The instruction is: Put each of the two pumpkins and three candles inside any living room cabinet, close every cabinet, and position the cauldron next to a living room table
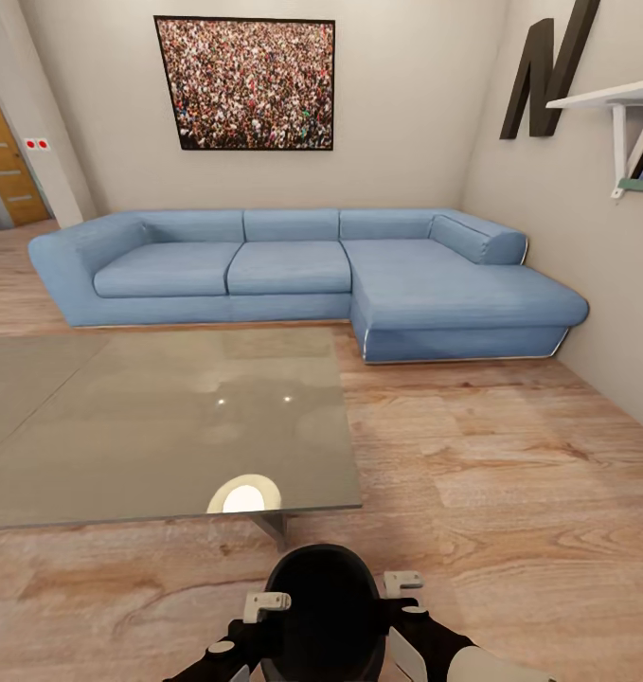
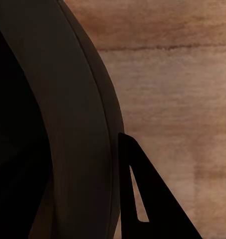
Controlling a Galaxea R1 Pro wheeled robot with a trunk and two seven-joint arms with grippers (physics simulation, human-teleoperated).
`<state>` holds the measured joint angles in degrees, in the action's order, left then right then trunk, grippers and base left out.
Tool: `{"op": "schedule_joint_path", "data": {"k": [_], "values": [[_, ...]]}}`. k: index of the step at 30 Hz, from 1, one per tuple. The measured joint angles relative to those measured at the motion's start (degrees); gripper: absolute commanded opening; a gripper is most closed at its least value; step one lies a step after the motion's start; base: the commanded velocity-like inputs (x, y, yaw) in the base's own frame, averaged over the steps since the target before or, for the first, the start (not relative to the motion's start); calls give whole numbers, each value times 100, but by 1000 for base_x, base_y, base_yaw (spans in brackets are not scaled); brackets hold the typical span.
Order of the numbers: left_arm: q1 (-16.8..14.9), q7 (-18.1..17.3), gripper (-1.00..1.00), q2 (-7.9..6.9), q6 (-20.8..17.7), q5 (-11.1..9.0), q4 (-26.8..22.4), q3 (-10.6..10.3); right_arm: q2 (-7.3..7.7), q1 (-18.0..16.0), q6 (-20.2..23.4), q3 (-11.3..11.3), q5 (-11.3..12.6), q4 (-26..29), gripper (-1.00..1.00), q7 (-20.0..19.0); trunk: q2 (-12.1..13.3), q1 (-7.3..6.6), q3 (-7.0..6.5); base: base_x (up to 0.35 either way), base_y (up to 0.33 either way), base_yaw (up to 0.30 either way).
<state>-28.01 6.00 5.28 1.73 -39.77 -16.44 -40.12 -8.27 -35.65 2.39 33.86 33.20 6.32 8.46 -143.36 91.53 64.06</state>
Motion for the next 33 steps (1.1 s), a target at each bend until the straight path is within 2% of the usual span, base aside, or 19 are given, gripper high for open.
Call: {"op": "schedule_joint_path", "data": {"k": [14, 15, 16, 17, 33], "values": [[1, -1, -100, -5, -1, -16, -5, -10, 0, 0, 0, 18, 19, 3, -100, 2, 0, 1, 0, 0, 0, 0], [1, -1, 100, -4, -1, -14, -4, -10, 0, -1, -1, 19, 21, 1, -100, 2, 0, 0, 0, 0, 0, 0], [5, -29, 100, -12, -5, 66, -4, 121, 3, -66, 82, 41, 59, -31, 100, -12, -1, 27, 1, 0, 0, 0], [9, -21, 100, -15, -6, 46, 65, 124, 9, 2, 3, -193, -47, -28, 100, -20, 2, 38, 3, 0, 0, 0], [9, -19, 100, -17, -6, 46, 73, 125, 8, 6, 8, -200, -50, -28, 100, -19, 2, 38, 3, 0, 0, 0]]}}
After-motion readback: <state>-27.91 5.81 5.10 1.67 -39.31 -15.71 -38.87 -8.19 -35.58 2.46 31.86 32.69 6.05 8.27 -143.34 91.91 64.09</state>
